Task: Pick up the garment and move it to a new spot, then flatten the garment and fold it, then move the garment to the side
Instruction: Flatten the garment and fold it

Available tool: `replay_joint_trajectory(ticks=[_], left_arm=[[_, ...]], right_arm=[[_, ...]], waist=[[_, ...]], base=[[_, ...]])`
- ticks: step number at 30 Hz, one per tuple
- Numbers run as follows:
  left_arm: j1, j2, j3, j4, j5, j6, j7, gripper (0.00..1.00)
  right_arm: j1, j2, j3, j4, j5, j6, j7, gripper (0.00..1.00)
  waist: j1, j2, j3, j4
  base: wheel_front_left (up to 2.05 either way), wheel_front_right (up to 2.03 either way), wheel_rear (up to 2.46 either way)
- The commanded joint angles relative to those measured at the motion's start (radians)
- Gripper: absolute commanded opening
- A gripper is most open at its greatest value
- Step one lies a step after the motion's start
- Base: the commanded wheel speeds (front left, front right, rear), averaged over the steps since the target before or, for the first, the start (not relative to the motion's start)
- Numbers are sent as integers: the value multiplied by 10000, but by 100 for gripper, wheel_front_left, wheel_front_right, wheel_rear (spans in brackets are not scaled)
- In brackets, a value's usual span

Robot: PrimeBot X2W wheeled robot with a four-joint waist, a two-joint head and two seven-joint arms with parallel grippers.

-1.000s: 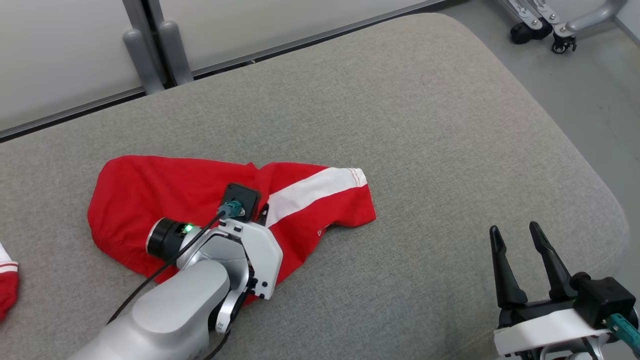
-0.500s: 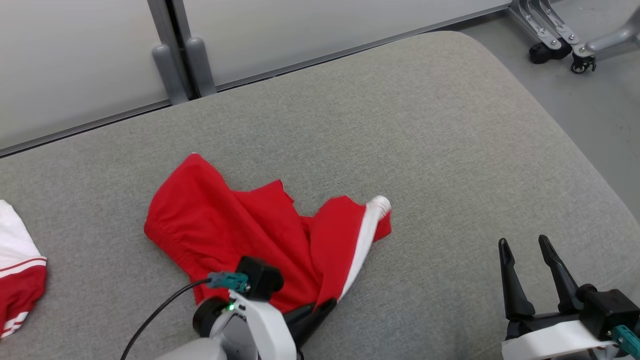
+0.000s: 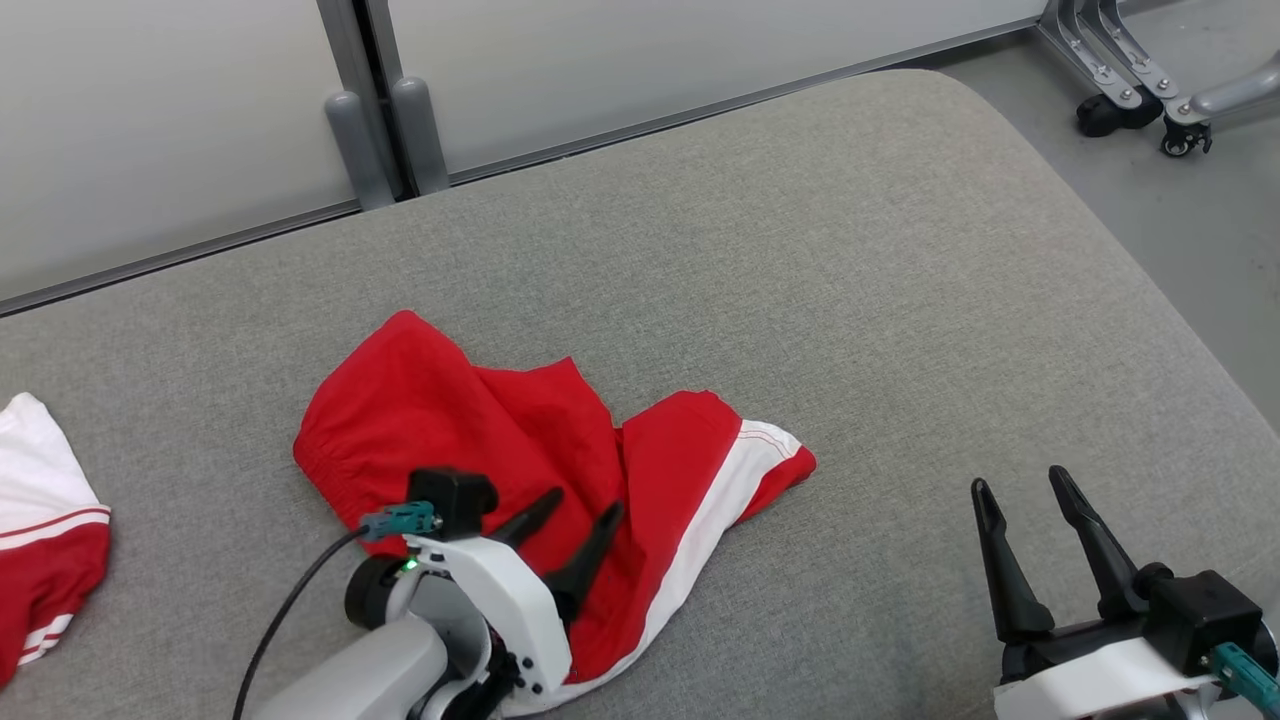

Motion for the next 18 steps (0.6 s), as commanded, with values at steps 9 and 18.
replay_joint_trajectory(ticks=[9, 18], left_arm=[[-675, -103, 244, 35, 398, -160, -652, 100], [-1903, -1468, -594, -28, 955, 145, 475, 100]], right_arm=[[86, -82, -151, -92, 14, 2, -1, 100], [-226, 41, 108, -98, 131, 2, -1, 100]], waist=[[0, 0, -39, -20], [0, 0, 174, -596]], base=[[0, 0, 0], [0, 0, 0]])
